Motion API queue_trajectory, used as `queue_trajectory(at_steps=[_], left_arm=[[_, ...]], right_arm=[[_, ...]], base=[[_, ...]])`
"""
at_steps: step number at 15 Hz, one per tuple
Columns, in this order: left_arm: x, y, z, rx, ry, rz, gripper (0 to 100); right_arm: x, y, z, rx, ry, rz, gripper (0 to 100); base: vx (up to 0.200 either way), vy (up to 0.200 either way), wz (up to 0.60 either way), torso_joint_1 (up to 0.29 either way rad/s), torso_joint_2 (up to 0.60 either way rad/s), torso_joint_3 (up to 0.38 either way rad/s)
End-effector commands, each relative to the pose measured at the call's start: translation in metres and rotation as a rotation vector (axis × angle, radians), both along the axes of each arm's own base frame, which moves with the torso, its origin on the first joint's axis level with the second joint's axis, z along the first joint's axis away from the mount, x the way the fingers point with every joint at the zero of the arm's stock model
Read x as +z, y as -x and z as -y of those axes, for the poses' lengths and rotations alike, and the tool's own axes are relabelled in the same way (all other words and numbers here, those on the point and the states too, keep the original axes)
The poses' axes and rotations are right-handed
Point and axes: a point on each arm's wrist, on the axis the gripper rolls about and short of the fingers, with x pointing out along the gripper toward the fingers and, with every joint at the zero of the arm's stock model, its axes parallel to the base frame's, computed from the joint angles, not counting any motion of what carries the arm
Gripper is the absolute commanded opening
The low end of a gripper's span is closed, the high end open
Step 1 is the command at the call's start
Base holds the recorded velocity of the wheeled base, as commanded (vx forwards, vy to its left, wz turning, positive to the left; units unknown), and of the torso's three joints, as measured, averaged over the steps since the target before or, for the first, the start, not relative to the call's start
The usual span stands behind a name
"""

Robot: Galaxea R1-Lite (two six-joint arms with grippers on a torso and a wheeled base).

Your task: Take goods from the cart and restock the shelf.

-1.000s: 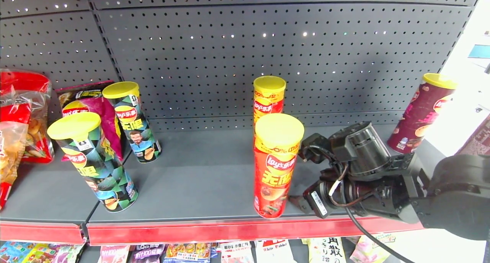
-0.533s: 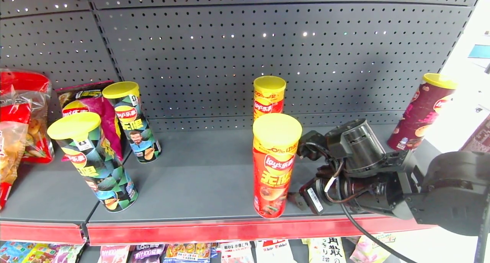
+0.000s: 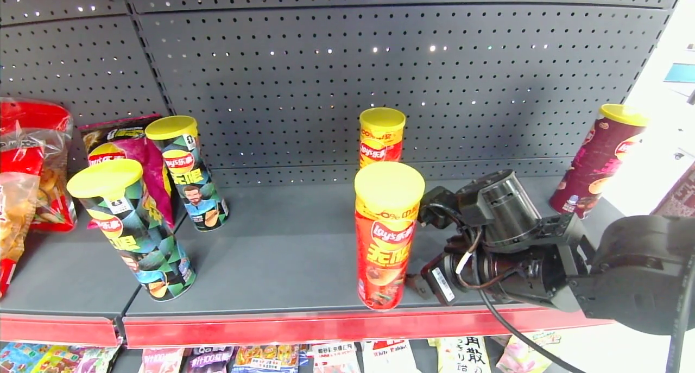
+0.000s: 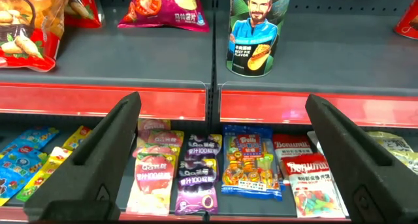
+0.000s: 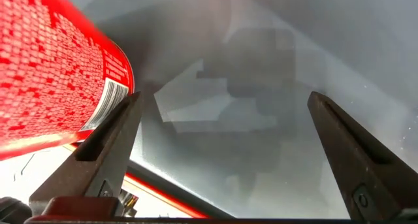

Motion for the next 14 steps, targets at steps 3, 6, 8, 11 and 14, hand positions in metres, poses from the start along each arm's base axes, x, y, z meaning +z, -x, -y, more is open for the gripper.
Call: queue_trajectory(at_steps=[3, 6, 8, 11, 14], left_arm=[[0.0, 0.0, 0.0, 0.0, 0.001, 0.001, 100], [0.0, 0.0, 0.0, 0.0, 0.002, 0.001, 100], [0.0, 0.0, 0.0, 0.001, 0.001, 0.001, 100], [0.0, 0.0, 0.0, 0.001, 0.001, 0.001, 100], [0.0, 0.0, 0.0, 0.001, 0.001, 0.001, 100]], right_arm=[[0.001, 0.0, 0.0, 0.002, -0.001, 0.002, 100], [0.001, 0.002, -0.004, 0.013, -0.003, 0.005, 100], [0.001, 0.003, -0.006, 0.021, -0.004, 0.006, 100], [0.003, 0.001, -0.008, 0.021, -0.009, 0.012, 100], [0.002, 0.003, -0.011, 0.031, -0.008, 0.009, 100]], base=[[0.0, 0.0, 0.0, 0.0, 0.0, 0.0], [0.0, 0.0, 0.0, 0.0, 0.0, 0.0], [0.0, 0.0, 0.0, 0.0, 0.0, 0.0], [0.0, 0.0, 0.0, 0.0, 0.0, 0.0], [0.0, 0.0, 0.0, 0.0, 0.0, 0.0]])
